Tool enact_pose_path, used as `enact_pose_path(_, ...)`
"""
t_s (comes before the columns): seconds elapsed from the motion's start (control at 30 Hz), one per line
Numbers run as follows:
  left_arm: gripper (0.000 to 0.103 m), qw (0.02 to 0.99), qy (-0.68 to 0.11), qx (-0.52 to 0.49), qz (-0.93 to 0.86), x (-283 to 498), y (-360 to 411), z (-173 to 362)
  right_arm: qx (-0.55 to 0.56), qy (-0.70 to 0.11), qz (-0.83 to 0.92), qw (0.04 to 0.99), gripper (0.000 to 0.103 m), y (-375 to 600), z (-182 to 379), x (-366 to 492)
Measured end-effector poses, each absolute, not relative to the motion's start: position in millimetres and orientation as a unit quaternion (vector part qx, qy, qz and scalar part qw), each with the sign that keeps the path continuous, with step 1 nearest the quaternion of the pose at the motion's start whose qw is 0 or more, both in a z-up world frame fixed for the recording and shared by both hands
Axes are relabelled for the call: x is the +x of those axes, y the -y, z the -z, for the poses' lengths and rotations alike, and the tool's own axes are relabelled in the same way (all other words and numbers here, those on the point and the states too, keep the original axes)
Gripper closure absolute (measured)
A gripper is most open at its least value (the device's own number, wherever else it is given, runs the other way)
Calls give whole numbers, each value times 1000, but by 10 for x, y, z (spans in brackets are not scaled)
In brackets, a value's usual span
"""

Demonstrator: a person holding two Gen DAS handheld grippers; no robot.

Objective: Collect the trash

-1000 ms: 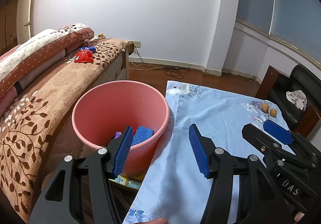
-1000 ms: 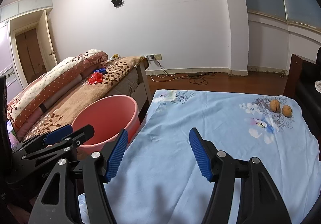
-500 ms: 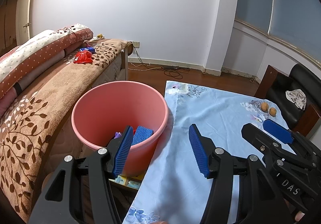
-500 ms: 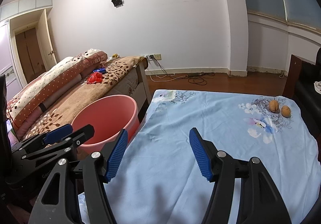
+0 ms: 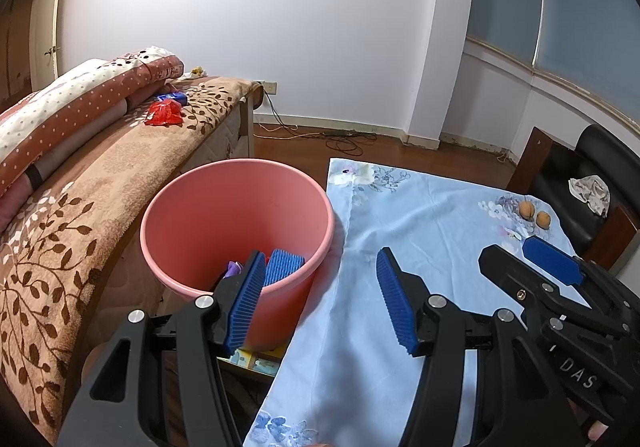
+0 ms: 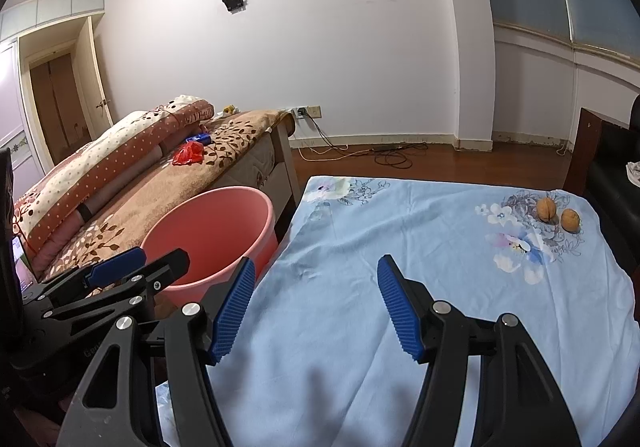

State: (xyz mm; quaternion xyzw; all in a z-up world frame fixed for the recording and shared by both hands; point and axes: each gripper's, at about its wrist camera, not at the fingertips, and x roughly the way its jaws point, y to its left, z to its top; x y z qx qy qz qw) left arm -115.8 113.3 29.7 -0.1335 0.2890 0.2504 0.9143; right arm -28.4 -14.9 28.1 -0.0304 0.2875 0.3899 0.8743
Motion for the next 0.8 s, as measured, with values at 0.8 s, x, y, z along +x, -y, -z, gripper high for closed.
enact_pose_path(0.8, 45, 914, -294, -133, -247, -1164, -1147, -256, -34, -290, -389, 874, 40, 209, -205, -287)
